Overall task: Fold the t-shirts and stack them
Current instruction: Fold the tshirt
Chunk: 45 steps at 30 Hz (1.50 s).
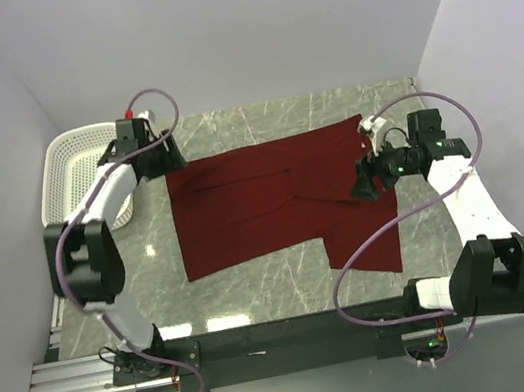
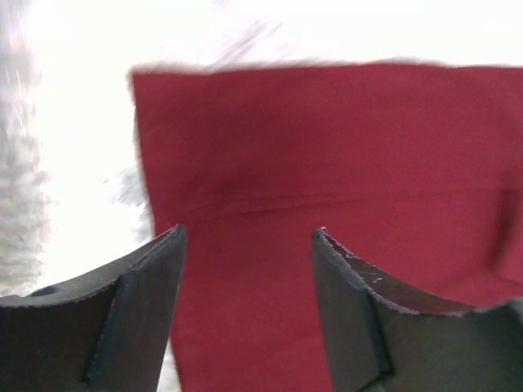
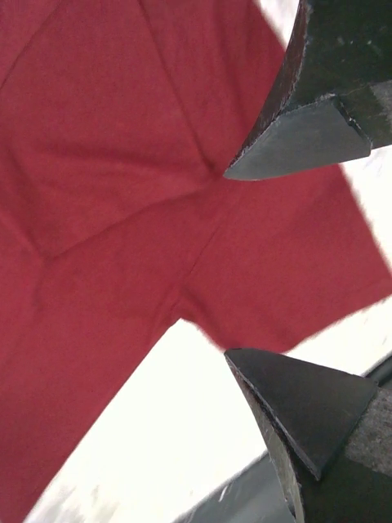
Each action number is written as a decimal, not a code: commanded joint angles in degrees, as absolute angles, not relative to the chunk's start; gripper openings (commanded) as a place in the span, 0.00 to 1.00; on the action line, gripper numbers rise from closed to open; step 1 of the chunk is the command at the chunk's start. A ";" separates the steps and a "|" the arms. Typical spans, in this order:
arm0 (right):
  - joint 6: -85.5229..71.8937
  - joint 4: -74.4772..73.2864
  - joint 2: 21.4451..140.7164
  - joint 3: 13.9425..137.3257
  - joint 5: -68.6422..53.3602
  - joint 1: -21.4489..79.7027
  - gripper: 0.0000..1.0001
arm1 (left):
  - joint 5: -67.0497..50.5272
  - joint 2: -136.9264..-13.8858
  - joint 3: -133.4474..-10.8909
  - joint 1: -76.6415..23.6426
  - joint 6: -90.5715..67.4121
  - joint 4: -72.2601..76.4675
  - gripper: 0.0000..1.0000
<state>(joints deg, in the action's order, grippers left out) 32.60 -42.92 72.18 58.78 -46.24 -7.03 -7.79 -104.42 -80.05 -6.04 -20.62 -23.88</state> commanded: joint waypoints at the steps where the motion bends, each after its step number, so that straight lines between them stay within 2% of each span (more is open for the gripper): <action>1: 47.52 -48.16 68.14 61.18 -41.14 -7.29 0.92 | -8.10 -94.07 -80.70 -7.47 -16.00 -21.89 0.70; 3: 59.41 -49.73 65.23 58.11 -39.64 -7.21 0.97 | -2.57 -84.85 -72.83 -7.56 -14.60 -16.72 0.72; 7: 84.15 -58.42 58.55 50.20 -35.25 -7.12 0.99 | -0.18 -63.44 -57.68 -7.47 -13.89 -8.18 0.99; 11: 97.88 -68.70 58.80 45.10 -28.23 -7.21 0.95 | -7.19 -53.80 -50.28 -7.29 -14.58 -11.93 1.00; 15: 100.19 -72.50 58.80 42.63 -25.75 -7.12 0.91 | -10.98 -51.86 -49.31 -7.29 -23.08 -22.57 0.98; 19: 98.18 -69.00 55.38 36.94 -19.71 -4.14 0.89 | -13.18 -49.41 -47.03 -7.30 -30.22 -28.12 0.91; 27: 93.87 -59.60 52.82 30.32 -12.49 -0.26 0.87 | -13.27 -44.65 -42.89 -7.29 -37.44 -28.65 0.91; 36: 93.16 -60.63 60.29 34.27 -17.83 -0.35 0.81 | -12.57 -46.32 -42.36 -7.29 -40.43 -30.94 0.90; 45: 100.55 -58.80 58.00 31.02 -19.34 -0.88 0.82 | -12.92 -43.59 -40.70 -7.29 -36.74 -28.92 0.91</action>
